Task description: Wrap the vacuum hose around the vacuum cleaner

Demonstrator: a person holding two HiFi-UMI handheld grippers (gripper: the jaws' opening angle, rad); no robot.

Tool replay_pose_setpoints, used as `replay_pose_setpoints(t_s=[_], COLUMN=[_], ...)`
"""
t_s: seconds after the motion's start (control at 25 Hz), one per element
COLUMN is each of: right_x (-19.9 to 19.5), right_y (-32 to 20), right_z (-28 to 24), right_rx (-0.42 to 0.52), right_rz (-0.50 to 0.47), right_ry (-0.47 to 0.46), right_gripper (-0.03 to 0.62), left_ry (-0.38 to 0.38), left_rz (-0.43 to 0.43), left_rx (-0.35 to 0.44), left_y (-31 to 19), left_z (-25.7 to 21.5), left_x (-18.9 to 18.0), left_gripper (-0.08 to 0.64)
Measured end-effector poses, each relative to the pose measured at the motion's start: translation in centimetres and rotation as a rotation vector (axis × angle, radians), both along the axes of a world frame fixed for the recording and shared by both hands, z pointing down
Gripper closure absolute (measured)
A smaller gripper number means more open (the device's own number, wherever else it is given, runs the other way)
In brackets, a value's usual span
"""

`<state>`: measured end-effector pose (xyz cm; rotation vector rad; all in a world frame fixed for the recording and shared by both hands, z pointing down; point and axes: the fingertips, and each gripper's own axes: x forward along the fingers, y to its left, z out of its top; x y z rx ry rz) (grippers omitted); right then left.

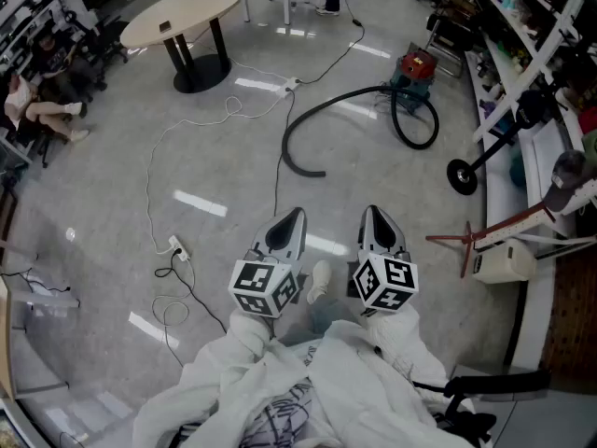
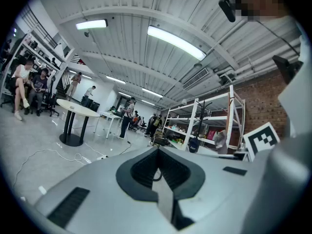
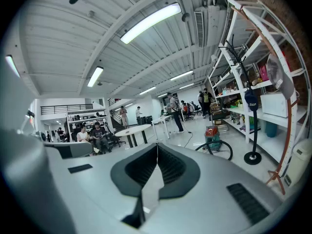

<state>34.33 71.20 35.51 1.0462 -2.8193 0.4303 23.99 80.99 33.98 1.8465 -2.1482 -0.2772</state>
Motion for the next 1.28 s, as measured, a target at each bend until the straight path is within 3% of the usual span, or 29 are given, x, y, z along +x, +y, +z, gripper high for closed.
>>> replay_pose_setpoints(t_s=[0.2, 0.56, 0.96, 1.28], right_x=[-6.8, -19.3, -25.9, -34.6], right_y=[-5.9, -19.9, -30.0, -36.2], right_z=[1.9, 1.0, 3.5, 11.2], right_rx=[-0.024, -0.025, -0.11, -0.207], right_rz=[-0.038, -0.109, -0.133, -0.186], right_ry=[0.006, 0.01, 0.028, 0.137], right_gripper=[0.578, 0.578, 0.578, 0.577], left_ry=[0.0, -0.001, 0.014, 0.01], left_rz=[-0.005, -0.02, -0.121, -0.15], left_rx=[-0.015, -0.019, -0.074, -0.077], left_y=[-6.3, -20.3, -27.9, -35.5], left_z=[1.8, 1.0, 2.0, 5.0], left_x=[-5.3, -15.9, -24.4, -34.6], left_gripper=[0.558, 0.558, 0.558, 0.558])
